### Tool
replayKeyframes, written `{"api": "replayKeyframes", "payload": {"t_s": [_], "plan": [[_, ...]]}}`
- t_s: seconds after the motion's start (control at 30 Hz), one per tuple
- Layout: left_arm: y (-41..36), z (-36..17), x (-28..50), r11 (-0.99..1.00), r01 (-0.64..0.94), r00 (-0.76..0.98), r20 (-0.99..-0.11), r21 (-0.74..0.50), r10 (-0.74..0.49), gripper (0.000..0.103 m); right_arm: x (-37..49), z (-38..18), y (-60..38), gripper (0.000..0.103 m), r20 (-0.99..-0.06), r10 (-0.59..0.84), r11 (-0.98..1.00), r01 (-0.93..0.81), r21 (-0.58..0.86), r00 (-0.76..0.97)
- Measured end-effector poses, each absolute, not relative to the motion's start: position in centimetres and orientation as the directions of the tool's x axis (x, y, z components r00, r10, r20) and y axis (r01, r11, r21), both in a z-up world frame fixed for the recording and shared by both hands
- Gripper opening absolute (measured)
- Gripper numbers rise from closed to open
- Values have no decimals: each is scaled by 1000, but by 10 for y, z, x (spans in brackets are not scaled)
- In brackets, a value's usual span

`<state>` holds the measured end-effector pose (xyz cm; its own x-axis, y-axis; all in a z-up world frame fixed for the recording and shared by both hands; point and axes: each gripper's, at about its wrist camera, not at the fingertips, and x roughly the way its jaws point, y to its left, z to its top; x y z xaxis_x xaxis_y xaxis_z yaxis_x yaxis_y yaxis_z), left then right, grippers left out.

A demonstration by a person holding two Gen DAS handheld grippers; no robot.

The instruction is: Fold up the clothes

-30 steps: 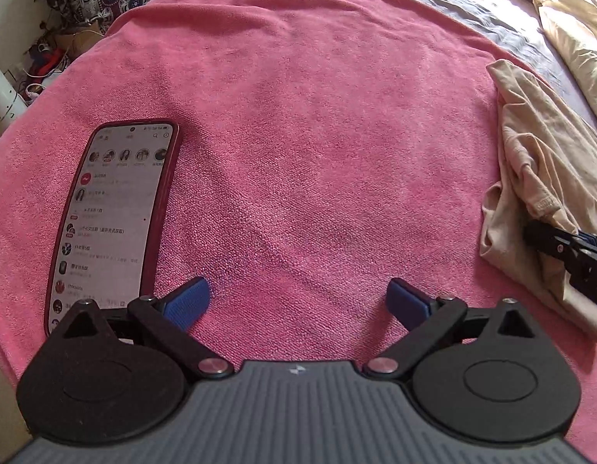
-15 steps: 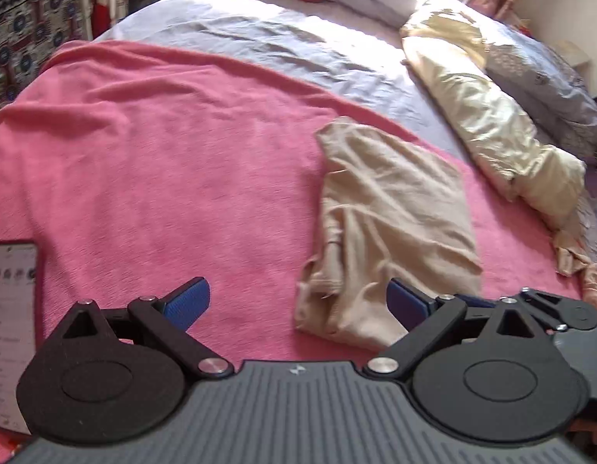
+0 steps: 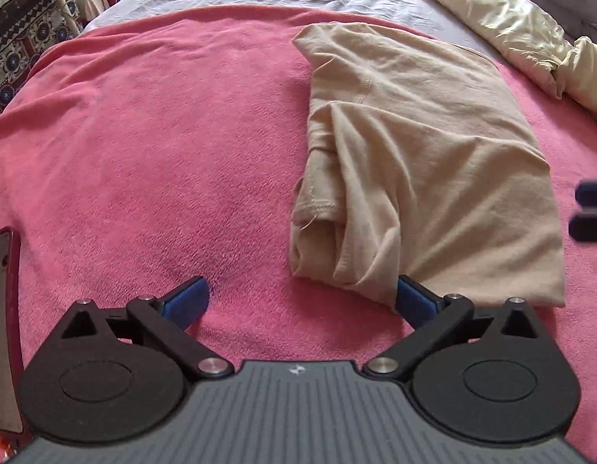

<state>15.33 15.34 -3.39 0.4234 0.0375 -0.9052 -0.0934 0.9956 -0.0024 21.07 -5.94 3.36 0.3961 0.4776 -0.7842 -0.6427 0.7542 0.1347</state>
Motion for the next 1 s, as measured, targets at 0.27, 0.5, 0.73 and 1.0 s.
{"api": "replayKeyframes", "payload": {"t_s": [0.27,0.5,0.73,1.0], "plan": [[153,-36,135,997,-71,408,-910,40,66,103,268,-4,66,29,-732,524,612,-791,-32,435],[180,5,138,984,-160,480,-877,-82,5,92,301,11,84,32,-665,630,615,-780,112,401],[165,-1,185,989,-96,529,-848,-112,-44,93,334,9,38,36,-728,471,730,-684,5,497],[170,-31,153,993,-121,447,-893,-5,50,102,394,-38,30,78,-758,276,896,-444,-21,591]]}}
